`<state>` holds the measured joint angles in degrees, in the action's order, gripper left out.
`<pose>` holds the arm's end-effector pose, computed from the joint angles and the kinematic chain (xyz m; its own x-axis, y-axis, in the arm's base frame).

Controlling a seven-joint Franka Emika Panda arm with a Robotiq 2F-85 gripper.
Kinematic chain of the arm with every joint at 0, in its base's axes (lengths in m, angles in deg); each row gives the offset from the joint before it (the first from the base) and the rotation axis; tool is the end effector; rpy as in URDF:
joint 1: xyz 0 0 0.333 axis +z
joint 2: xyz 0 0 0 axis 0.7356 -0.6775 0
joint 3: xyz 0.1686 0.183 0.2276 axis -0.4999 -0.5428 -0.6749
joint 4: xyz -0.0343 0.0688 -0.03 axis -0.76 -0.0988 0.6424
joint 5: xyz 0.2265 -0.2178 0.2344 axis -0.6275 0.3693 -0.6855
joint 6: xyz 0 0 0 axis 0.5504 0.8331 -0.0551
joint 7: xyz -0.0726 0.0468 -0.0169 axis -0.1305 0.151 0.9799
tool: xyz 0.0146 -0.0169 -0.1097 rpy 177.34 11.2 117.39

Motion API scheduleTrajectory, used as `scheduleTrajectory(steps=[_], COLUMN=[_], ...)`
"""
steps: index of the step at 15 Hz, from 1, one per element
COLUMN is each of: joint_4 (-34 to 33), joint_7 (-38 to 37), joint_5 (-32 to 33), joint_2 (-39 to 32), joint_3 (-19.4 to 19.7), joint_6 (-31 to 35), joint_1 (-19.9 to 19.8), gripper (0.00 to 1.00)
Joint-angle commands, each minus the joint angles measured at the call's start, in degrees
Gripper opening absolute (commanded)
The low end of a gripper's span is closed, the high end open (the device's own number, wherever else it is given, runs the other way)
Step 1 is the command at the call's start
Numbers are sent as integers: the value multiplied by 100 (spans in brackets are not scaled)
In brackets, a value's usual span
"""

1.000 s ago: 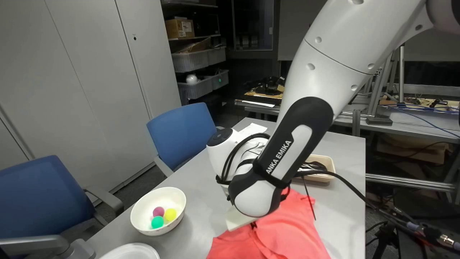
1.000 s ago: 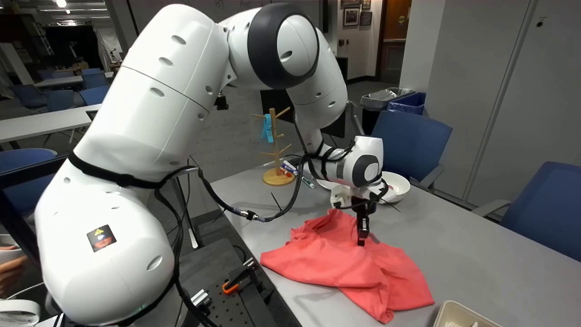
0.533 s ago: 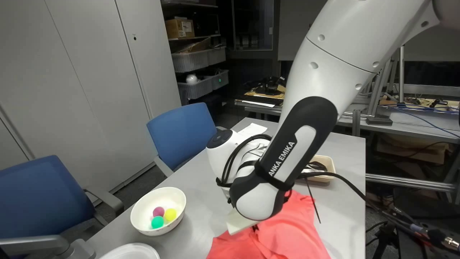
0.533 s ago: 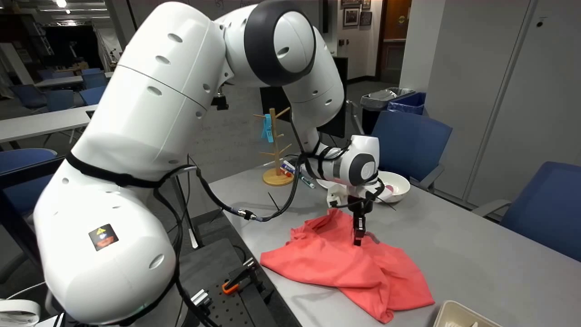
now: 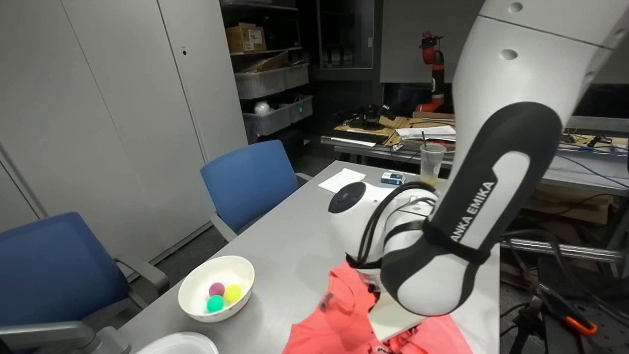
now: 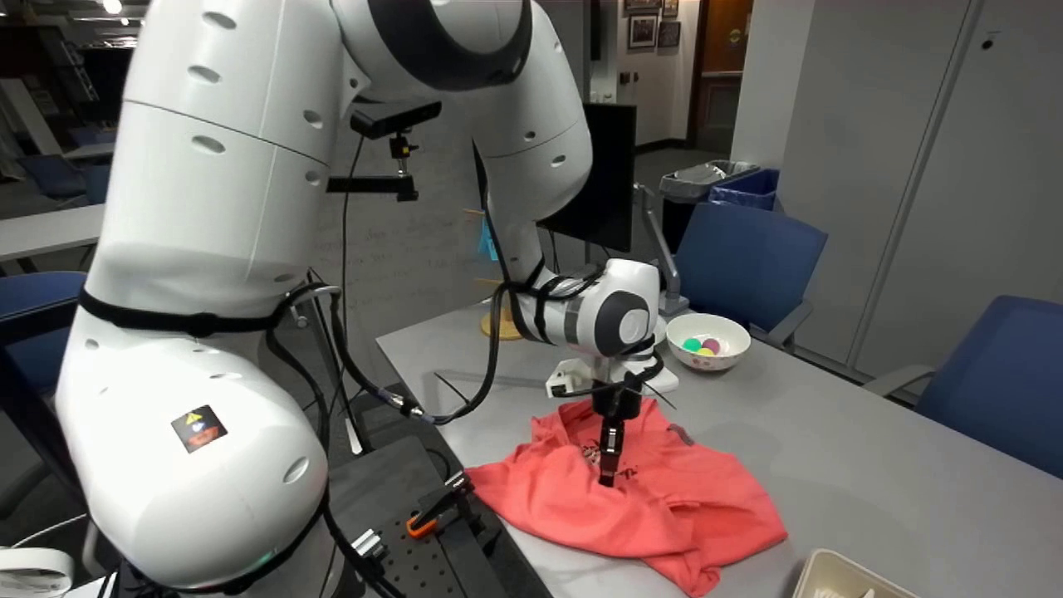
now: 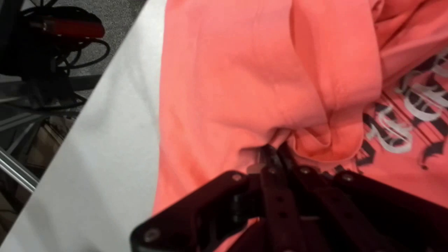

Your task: Unfold the sweatshirt

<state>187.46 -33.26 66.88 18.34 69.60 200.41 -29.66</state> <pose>0.4779 0.0655 0.1172 0.6997 -0.7132 -0.0421 -0.6565 -0.6651 0.3559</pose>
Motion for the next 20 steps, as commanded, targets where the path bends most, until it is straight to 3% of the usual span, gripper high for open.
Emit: scheduleTrajectory(steps=[1, 5, 10, 14, 19, 20], joint_4=[1344, 2116, 2544, 2632, 2463, 2440], joint_7=[-692, -1441, -2479, -2953, -3240, -3351], joint_5=[319, 795, 1821, 2273, 2142, 2142], joint_2=[933, 1414, 1736, 1890, 1828, 1856], joint_3=[206, 394, 731, 871, 746, 539], joint_6=[661, 1281, 1901, 1629, 1153, 930], joint_1=[116, 144, 211, 272, 216, 21], gripper=[1, 1, 1, 1, 1, 1])
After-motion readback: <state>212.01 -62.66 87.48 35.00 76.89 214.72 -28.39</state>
